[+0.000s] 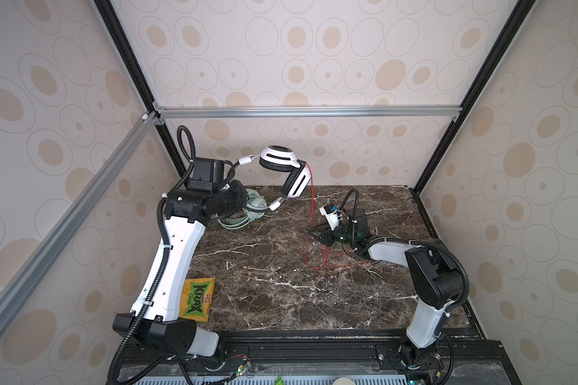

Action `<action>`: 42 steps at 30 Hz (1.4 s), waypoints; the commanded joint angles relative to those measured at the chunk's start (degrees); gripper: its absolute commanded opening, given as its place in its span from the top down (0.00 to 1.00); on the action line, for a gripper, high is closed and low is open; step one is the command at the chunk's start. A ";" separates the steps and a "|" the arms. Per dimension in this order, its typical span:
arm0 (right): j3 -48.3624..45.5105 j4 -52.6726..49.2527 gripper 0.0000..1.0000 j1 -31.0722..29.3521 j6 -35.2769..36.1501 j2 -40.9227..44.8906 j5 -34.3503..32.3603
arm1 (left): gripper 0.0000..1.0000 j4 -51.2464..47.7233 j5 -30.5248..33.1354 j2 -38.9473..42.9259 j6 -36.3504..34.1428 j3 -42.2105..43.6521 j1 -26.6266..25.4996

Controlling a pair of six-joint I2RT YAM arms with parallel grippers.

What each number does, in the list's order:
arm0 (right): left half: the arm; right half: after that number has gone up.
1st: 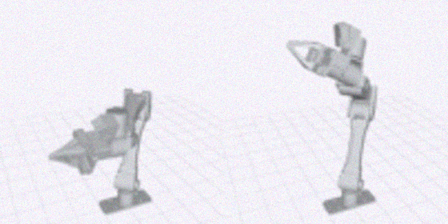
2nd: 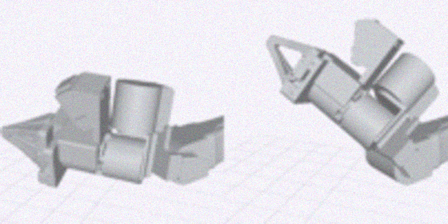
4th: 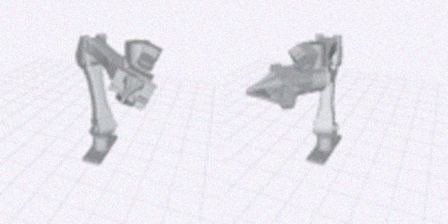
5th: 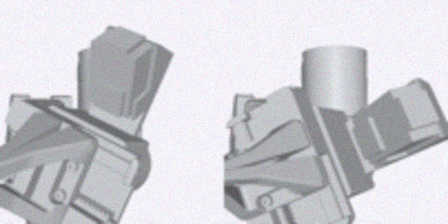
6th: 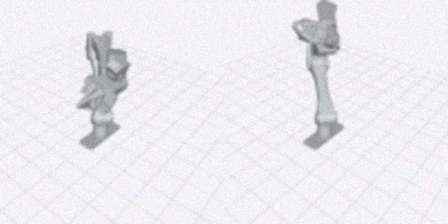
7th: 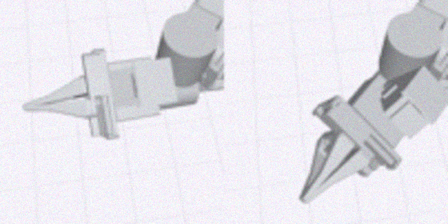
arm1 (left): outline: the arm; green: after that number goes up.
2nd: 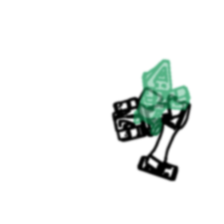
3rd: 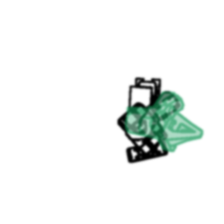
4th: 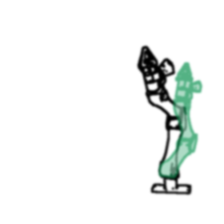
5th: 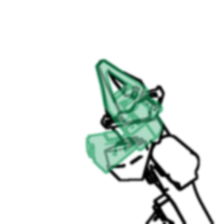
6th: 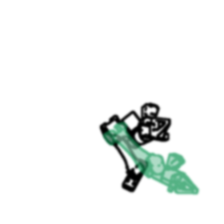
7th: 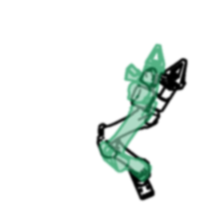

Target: Wrap the headphones

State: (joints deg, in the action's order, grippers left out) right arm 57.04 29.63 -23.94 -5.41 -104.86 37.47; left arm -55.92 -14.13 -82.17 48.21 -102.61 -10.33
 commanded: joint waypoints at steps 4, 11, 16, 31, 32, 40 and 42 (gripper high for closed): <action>-7.54 2.61 1.00 -0.25 -0.01 6.64 1.80 | 1.00 3.68 -0.60 1.60 0.78 -0.14 0.40; -13.64 -25.25 1.00 -1.21 4.42 27.54 -21.47 | 1.00 -3.19 13.77 -3.69 -2.35 0.21 0.32; -12.61 -39.91 1.00 -3.12 7.36 39.95 -33.96 | 1.00 2.61 21.39 -3.92 -3.73 7.62 -1.68; -0.98 -53.27 1.00 -18.62 15.40 46.54 -41.67 | 1.00 3.46 28.27 -18.68 -10.34 -2.82 -12.48; 0.22 -53.74 1.00 -20.24 16.50 46.50 -42.71 | 1.00 3.91 28.07 -19.64 -11.07 -3.33 -12.90; 16.35 -63.10 1.00 -26.19 22.15 39.47 -46.17 | 1.00 10.93 26.31 -18.24 -15.06 3.00 -15.27; 20.48 -64.44 1.00 -26.24 22.73 36.69 -46.68 | 1.00 13.64 25.27 -16.16 -15.57 6.59 -15.32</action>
State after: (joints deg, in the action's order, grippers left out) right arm 73.08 -29.89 -49.69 14.37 -65.45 -7.11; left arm -48.25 12.40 -102.59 34.00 -98.10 -25.41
